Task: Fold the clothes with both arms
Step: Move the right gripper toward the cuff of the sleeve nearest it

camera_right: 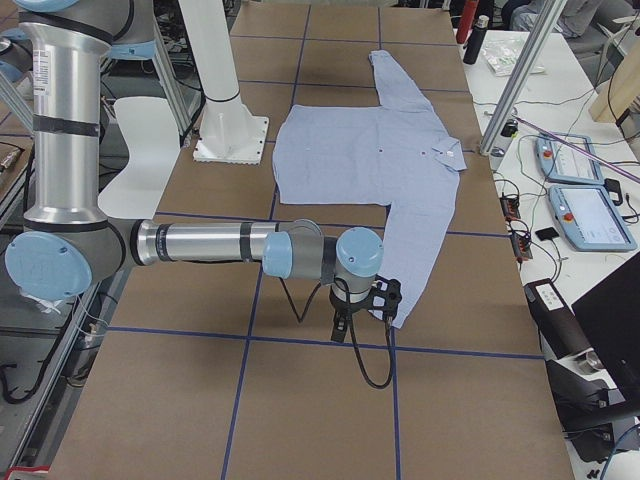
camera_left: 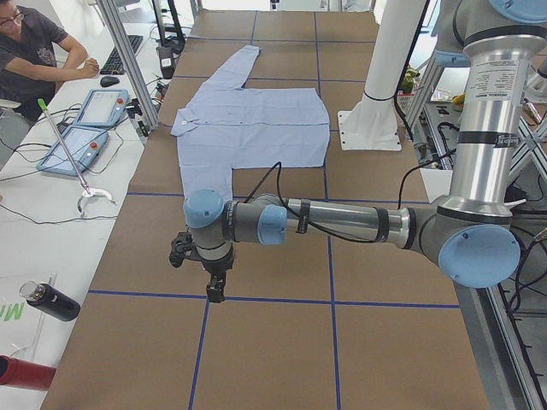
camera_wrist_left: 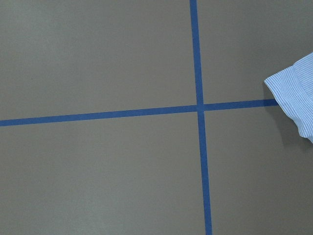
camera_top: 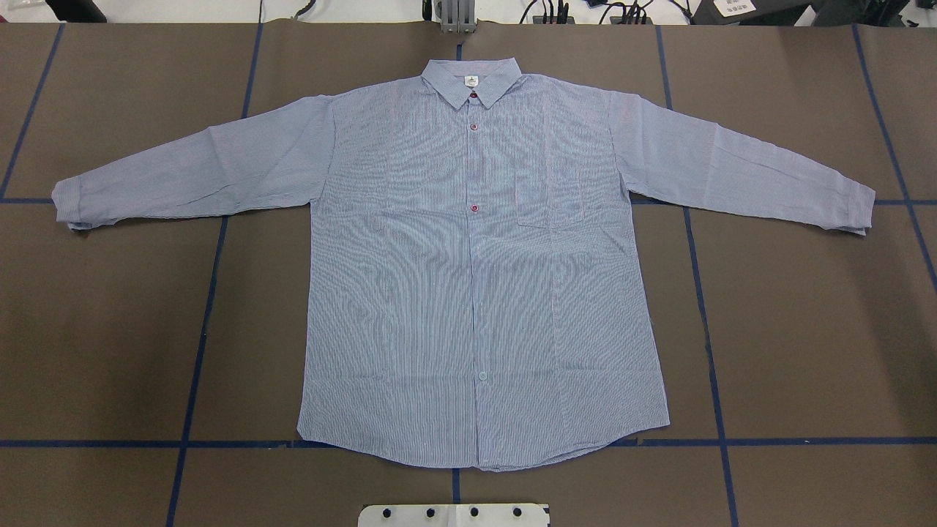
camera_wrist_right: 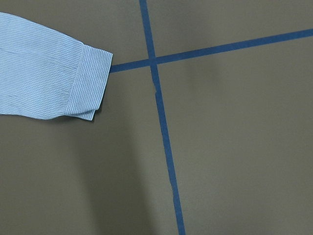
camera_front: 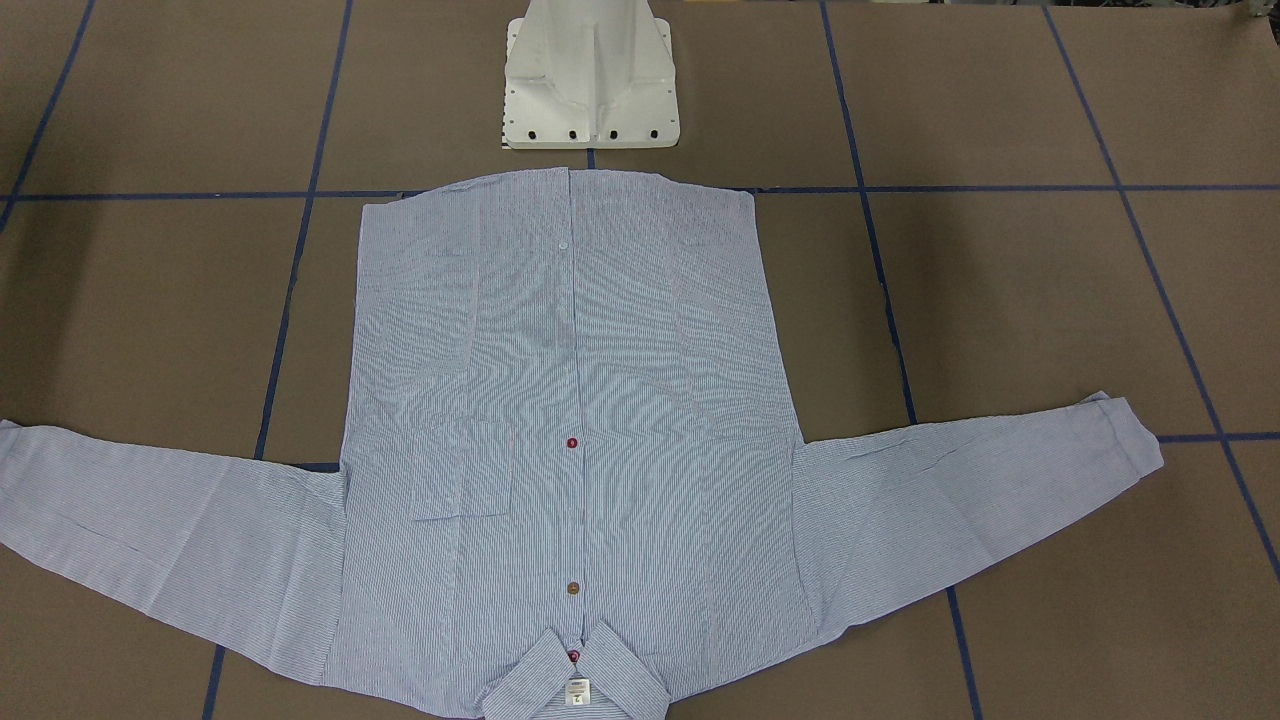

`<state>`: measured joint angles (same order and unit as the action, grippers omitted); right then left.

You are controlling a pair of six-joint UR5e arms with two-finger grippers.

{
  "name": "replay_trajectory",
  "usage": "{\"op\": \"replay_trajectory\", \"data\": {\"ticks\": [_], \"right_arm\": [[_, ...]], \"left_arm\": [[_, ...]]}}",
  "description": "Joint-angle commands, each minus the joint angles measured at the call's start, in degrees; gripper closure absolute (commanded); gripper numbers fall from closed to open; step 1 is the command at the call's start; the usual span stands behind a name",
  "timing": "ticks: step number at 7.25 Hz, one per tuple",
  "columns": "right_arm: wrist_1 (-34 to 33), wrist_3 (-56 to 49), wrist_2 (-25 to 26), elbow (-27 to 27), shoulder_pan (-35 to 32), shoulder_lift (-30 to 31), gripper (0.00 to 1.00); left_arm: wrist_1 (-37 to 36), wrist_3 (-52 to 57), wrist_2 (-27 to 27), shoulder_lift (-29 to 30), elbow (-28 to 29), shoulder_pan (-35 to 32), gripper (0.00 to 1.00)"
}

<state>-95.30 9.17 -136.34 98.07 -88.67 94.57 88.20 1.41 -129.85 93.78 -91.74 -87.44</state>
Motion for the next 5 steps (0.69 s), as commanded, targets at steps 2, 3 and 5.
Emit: {"op": "replay_trajectory", "data": {"ticks": [2, 3, 5], "right_arm": [[10.6, 0.5, 0.1, -4.8, 4.0, -2.5, 0.0], [15.4, 0.7, 0.3, -10.8, 7.8, -6.8, 0.0], [31.8, 9.2, 0.3, -21.6, 12.5, -11.4, 0.0]], "left_arm": [[0.7, -0.7, -0.4, 3.1, -3.8, 0.1, 0.0], [2.0, -0.4, -0.6, 4.4, -2.8, 0.6, 0.0], [5.1, -0.4, -4.8, 1.2, -5.4, 0.5, 0.0]]}}
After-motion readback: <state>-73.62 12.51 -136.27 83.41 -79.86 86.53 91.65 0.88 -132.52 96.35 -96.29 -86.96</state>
